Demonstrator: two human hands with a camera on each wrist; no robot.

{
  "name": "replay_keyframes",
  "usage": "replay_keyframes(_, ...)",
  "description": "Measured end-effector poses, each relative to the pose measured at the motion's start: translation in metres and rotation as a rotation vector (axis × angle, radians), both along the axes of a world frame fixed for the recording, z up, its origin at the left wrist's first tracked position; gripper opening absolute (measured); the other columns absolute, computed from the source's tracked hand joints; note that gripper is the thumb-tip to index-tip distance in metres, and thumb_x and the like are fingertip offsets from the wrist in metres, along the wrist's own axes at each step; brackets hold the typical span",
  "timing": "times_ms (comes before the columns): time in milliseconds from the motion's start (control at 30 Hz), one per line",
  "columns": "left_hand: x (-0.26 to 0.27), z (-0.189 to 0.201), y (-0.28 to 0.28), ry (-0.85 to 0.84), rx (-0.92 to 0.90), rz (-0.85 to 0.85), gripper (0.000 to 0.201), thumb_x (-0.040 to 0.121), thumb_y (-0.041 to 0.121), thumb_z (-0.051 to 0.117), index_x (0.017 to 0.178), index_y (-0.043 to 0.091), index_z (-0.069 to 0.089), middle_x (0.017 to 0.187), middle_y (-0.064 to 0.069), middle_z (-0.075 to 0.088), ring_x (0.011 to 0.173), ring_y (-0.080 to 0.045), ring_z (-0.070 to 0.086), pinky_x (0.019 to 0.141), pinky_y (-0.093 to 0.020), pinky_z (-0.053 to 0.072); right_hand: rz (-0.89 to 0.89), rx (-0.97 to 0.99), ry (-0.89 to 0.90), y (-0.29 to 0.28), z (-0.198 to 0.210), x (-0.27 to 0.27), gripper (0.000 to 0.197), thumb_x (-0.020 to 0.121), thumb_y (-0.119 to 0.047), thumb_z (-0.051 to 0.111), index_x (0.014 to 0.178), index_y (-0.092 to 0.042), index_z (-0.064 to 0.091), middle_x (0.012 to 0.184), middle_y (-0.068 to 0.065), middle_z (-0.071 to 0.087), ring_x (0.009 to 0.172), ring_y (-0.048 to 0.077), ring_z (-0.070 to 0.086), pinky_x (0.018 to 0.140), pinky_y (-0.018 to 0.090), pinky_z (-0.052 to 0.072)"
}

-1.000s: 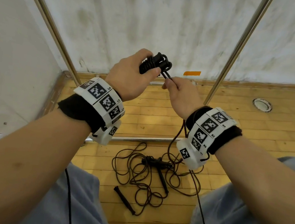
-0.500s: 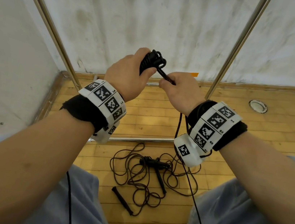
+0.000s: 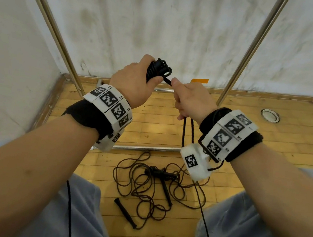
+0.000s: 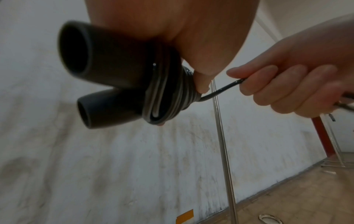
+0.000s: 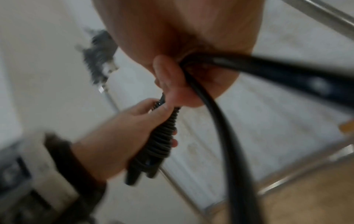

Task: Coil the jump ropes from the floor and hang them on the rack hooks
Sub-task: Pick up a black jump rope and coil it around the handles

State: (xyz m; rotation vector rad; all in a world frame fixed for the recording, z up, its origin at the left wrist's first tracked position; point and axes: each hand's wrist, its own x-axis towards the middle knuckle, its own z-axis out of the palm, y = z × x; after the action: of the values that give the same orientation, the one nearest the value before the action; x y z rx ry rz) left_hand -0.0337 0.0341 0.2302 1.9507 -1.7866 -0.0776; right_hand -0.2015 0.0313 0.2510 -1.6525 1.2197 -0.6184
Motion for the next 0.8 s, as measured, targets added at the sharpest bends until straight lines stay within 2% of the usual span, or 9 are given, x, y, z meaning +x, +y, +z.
replay_keyframes(67,0.003,0.001,-0.002,0.008,-0.007,0.021,0.042,0.093,0.049,0.046,0.126,0.024,0.039,0.090,0.003,0.052,0.073,-0.021,0.051,0.061,-0.032,0.036,-0.016,0.231,-0.215,0.000,0.001,-0.001,0.039,0.099,-0.037,0.040,0.073,-0.011,0.053,0.040,-0.011,0.034,0.034,0.006,0.029,0.038,0.021,0.034)
replay_keyframes(133,0.007,0.001,-0.004,0.013,-0.005,0.053,0.041,0.094,0.048,0.046,0.126,0.024,0.039,0.091,0.002,0.053,0.074,-0.021,0.051,0.061,-0.032,0.036,0.005,0.316,-0.322,-0.001,0.000,-0.004,0.027,0.099,-0.025,0.044,0.085,-0.007,0.058,0.045,-0.010,0.037,0.037,0.005,0.030,0.037,0.017,0.031)
replay_keyframes(267,0.010,-0.002,-0.002,-0.091,0.017,0.055,0.039,0.094,0.046,0.046,0.126,0.026,0.039,0.092,0.001,0.048,0.073,-0.022,0.049,0.060,-0.032,0.034,0.023,0.274,-0.203,-0.001,-0.007,-0.008,0.028,0.099,-0.028,0.043,0.081,-0.012,0.056,0.052,-0.006,0.044,0.042,0.009,0.040,0.047,0.024,0.047)
replay_keyframes(400,0.006,-0.008,0.001,-0.168,0.059,0.000,0.035,0.094,0.046,0.046,0.123,0.025,0.042,0.087,0.000,0.052,0.070,-0.022,0.049,0.055,-0.029,0.031,0.071,0.054,-0.044,-0.001,-0.009,-0.007,0.029,0.096,-0.030,0.048,0.073,-0.015,0.056,0.049,-0.010,0.036,0.038,0.005,0.031,0.041,0.020,0.032)
replay_keyframes(467,0.004,-0.009,0.001,-0.189,0.070,-0.036,0.034,0.093,0.047,0.048,0.120,0.026,0.045,0.084,0.002,0.054,0.068,-0.021,0.050,0.050,-0.028,0.028,0.088,0.012,-0.079,-0.003,-0.007,-0.008,0.026,0.095,-0.025,0.051,0.073,-0.014,0.058,0.047,-0.013,0.036,0.038,0.005,0.029,0.039,0.018,0.029)
replay_keyframes(567,-0.002,-0.009,0.003,-0.200,0.130,-0.103,0.029,0.091,0.050,0.049,0.111,0.029,0.049,0.082,0.006,0.058,0.067,-0.018,0.052,0.048,-0.025,0.027,0.067,0.093,-0.235,-0.007,-0.009,-0.011,0.027,0.098,-0.021,0.047,0.075,-0.012,0.057,0.045,-0.012,0.036,0.039,0.005,0.029,0.039,0.019,0.028)
replay_keyframes(667,-0.007,-0.010,0.005,-0.238,0.174,-0.181,0.030,0.090,0.050,0.050,0.114,0.032,0.050,0.084,0.011,0.055,0.070,-0.015,0.050,0.054,-0.026,0.032,0.017,0.179,-0.342,-0.009,-0.012,-0.011,0.031,0.099,-0.025,0.044,0.074,-0.011,0.054,0.051,-0.006,0.032,0.039,0.006,0.027,0.038,0.019,0.028)
replay_keyframes(733,-0.011,-0.009,0.008,-0.263,0.176,-0.239,0.034,0.087,0.053,0.051,0.116,0.034,0.050,0.085,0.014,0.054,0.075,-0.015,0.053,0.058,-0.027,0.035,-0.018,0.217,-0.366,-0.011,-0.014,-0.012,0.033,0.100,-0.028,0.043,0.072,-0.011,0.051,0.053,-0.004,0.030,0.039,0.007,0.025,0.038,0.019,0.028)
replay_keyframes(800,-0.014,-0.008,0.010,-0.267,0.162,-0.286,0.037,0.081,0.062,0.049,0.109,0.038,0.052,0.082,0.017,0.056,0.076,-0.013,0.057,0.056,-0.026,0.035,-0.024,0.195,-0.334,-0.014,-0.015,-0.014,0.036,0.099,-0.030,0.043,0.069,-0.013,0.050,0.048,-0.006,0.031,0.037,0.007,0.025,0.038,0.019,0.027)
